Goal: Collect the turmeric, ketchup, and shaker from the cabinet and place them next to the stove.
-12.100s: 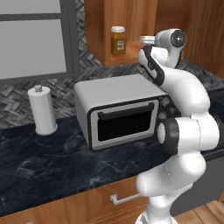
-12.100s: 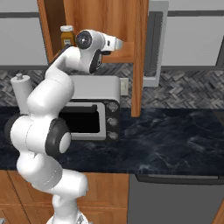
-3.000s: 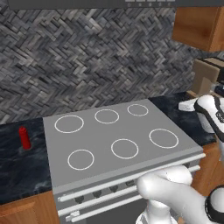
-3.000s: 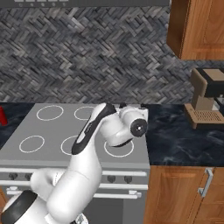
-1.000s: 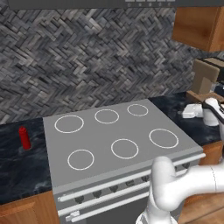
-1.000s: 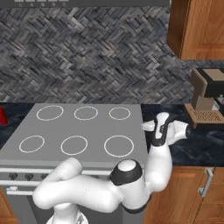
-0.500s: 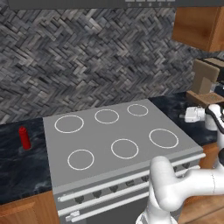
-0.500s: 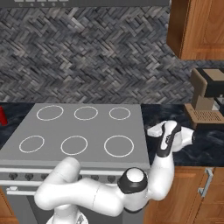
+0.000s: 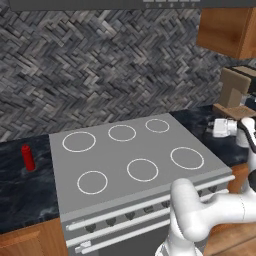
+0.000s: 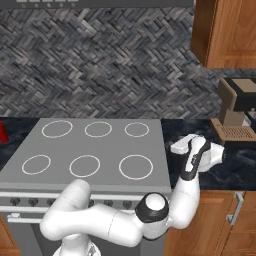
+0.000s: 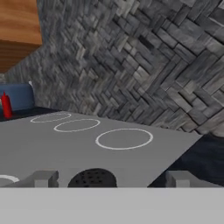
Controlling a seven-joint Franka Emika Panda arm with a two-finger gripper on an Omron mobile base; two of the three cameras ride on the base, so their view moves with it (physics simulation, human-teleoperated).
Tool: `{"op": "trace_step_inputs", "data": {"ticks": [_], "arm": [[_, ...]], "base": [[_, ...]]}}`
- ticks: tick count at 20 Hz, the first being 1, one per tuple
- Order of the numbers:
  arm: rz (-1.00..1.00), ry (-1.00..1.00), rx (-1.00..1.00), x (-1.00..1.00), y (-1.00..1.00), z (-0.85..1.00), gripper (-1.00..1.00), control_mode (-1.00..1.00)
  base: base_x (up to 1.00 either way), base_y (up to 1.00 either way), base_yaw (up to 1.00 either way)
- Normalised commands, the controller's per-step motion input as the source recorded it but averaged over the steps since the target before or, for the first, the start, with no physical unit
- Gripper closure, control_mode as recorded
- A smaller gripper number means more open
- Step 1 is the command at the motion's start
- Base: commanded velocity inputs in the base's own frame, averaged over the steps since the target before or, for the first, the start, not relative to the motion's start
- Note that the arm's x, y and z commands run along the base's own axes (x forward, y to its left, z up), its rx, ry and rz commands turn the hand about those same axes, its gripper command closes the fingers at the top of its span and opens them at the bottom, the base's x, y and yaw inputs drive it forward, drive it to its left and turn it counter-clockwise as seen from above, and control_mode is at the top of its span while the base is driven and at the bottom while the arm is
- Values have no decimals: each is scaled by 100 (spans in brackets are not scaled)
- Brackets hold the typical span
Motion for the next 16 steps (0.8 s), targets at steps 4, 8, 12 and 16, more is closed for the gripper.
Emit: {"op": "trace_step_inputs", "data": {"ticks": [4, 8, 12, 16], "arm": [[-4, -1, -3, -23, 11, 69, -100, -100], [-7, 0, -4, -75, 51, 70, -100, -100], [-11, 9, -10, -70, 85, 41, -100, -100], [-14, 23, -16, -51, 100, 8, -100, -100]], "base": [[0, 0, 0], [0, 0, 0], [0, 0, 0], [0, 0, 0]]}}
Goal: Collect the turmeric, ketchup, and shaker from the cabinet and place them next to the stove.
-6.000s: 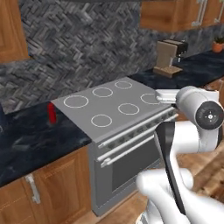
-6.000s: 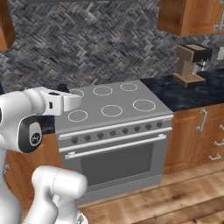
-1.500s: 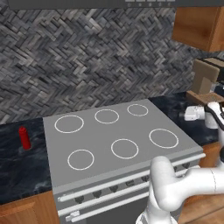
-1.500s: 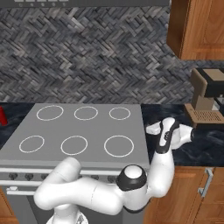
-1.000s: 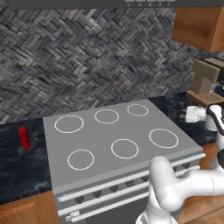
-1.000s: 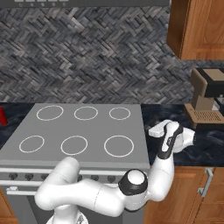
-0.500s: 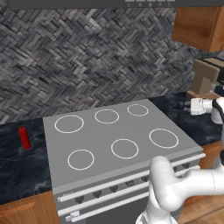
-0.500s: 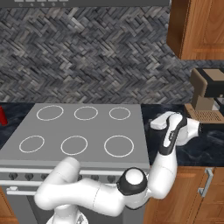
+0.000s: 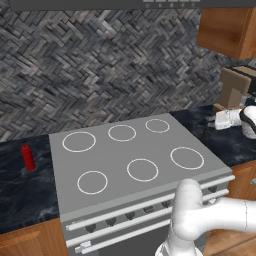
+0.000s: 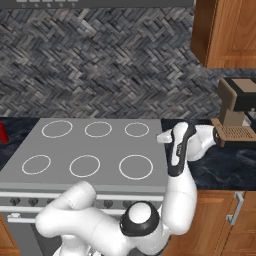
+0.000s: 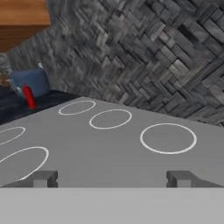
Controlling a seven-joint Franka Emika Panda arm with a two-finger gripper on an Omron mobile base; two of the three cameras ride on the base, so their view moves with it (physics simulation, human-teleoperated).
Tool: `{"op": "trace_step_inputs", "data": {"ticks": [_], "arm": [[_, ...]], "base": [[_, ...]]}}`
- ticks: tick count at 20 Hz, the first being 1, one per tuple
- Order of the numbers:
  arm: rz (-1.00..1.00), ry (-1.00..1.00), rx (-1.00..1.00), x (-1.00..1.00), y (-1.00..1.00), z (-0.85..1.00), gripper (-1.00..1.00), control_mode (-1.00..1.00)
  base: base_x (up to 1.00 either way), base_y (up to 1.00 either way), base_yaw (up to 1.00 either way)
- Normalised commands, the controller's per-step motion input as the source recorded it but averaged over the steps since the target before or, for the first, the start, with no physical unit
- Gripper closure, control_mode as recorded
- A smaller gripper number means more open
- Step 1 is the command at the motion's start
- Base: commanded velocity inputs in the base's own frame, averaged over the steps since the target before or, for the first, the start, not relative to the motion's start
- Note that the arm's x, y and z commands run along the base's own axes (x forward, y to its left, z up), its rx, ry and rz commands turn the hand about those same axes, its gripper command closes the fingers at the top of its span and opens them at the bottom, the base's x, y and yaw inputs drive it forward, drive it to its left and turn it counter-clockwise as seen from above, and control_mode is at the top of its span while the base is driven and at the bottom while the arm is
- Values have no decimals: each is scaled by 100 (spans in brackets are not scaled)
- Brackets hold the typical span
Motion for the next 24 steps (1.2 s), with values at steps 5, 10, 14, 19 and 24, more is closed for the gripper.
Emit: {"op": "trace_step_inputs", "data": {"ticks": [5, 10, 14, 19, 24], "arm": [[-16, 24, -15, -41, 100, 0, -100, -100], [-23, 19, -14, -24, 99, 3, -100, -100], [-30, 6, -19, -15, 79, 12, -100, -100], [-33, 0, -19, -32, 57, 19, -100, -100], [-35, 1, -8, -51, 49, 39, -100, -100]], "base": [[0, 0, 0], [0, 0, 0], [0, 0, 0], [0, 0, 0], [0, 0, 0]]}}
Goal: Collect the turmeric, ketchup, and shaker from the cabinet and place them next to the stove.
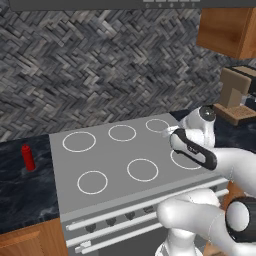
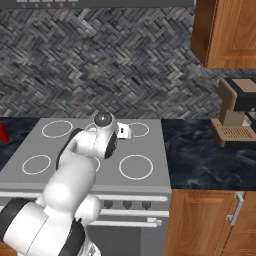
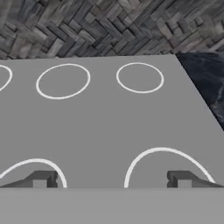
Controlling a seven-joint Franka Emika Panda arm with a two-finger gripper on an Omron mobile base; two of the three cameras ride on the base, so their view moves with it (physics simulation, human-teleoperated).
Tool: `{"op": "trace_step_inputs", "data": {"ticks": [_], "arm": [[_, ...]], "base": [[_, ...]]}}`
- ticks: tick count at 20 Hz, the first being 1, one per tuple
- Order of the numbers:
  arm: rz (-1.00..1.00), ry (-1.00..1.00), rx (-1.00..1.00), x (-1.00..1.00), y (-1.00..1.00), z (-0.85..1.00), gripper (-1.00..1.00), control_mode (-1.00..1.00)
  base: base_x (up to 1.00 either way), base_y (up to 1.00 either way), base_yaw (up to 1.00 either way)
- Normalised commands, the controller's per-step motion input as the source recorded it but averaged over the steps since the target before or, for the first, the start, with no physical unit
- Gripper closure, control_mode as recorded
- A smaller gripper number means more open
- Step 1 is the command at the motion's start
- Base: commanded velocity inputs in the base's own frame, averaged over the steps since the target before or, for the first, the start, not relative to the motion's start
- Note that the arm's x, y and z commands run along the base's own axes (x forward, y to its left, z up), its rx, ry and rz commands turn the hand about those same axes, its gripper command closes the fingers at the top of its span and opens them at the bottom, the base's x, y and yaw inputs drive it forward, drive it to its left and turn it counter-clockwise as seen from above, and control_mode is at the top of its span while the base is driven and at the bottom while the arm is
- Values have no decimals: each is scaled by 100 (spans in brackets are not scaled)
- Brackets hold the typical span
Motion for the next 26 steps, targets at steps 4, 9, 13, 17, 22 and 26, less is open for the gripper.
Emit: {"op": "trace_step_inputs", "data": {"ticks": [4, 9, 13, 17, 22, 26], "arm": [[-33, 3, -3, -54, 46, 44, -100, -100], [-17, 1, 0, -58, 20, 17, -100, -100], [-6, 0, 0, -90, 0, -1, -100, -100], [-4, 0, 1, -100, -5, -31, -100, -100], [-4, 0, 3, -95, -2, -3, -100, -100], [1, -2, 4, -93, 2, 15, -100, -100]], "base": [[0, 0, 0], [0, 0, 0], [0, 0, 0], [0, 0, 0], [0, 0, 0], [0, 0, 0]]}}
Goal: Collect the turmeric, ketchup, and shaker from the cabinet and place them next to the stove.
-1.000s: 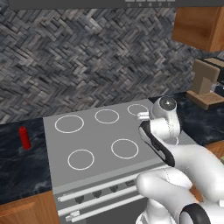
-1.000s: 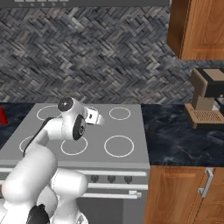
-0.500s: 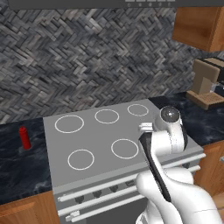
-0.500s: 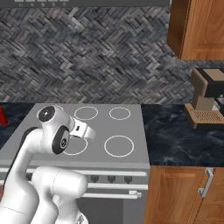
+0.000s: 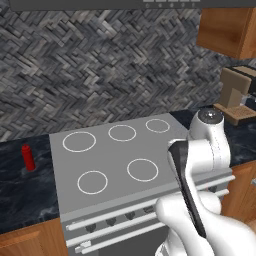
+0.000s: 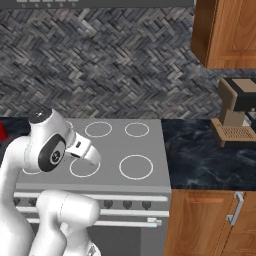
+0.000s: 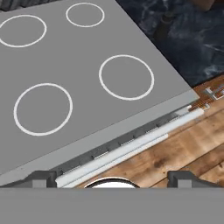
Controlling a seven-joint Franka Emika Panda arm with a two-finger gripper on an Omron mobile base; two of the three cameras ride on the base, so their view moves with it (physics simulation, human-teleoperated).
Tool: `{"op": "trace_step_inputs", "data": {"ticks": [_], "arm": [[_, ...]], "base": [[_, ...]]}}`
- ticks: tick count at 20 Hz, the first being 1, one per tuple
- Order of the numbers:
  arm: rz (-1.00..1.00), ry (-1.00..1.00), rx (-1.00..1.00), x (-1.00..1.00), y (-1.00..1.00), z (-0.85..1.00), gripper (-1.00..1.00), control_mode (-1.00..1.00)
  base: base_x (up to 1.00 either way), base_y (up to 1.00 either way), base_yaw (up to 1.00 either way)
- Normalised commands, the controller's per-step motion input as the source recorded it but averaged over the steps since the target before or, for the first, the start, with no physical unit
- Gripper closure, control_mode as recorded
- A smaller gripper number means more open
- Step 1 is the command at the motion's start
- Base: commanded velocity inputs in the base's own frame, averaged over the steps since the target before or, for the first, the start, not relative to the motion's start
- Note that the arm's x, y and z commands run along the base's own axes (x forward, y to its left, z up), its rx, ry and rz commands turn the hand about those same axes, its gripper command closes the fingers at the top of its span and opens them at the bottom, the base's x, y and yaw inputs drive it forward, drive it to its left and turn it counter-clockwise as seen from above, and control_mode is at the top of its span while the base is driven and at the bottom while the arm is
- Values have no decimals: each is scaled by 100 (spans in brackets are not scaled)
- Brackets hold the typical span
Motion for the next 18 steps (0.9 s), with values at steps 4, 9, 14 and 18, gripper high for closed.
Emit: {"op": "trace_step_inputs", "data": {"ticks": [4, 9, 14, 18], "arm": [[0, 4, 0, -46, 13, -17, -100, 100], [0, 0, 0, 0, 0, 0, -100, 100], [0, 0, 0, 0, 0, 0, -100, 100], [0, 0, 0, 0, 0, 0, -100, 100]], "base": [[-11, 9, 0], [-96, 49, 18], [-81, 59, 37], [-44, 70, 48]]}}
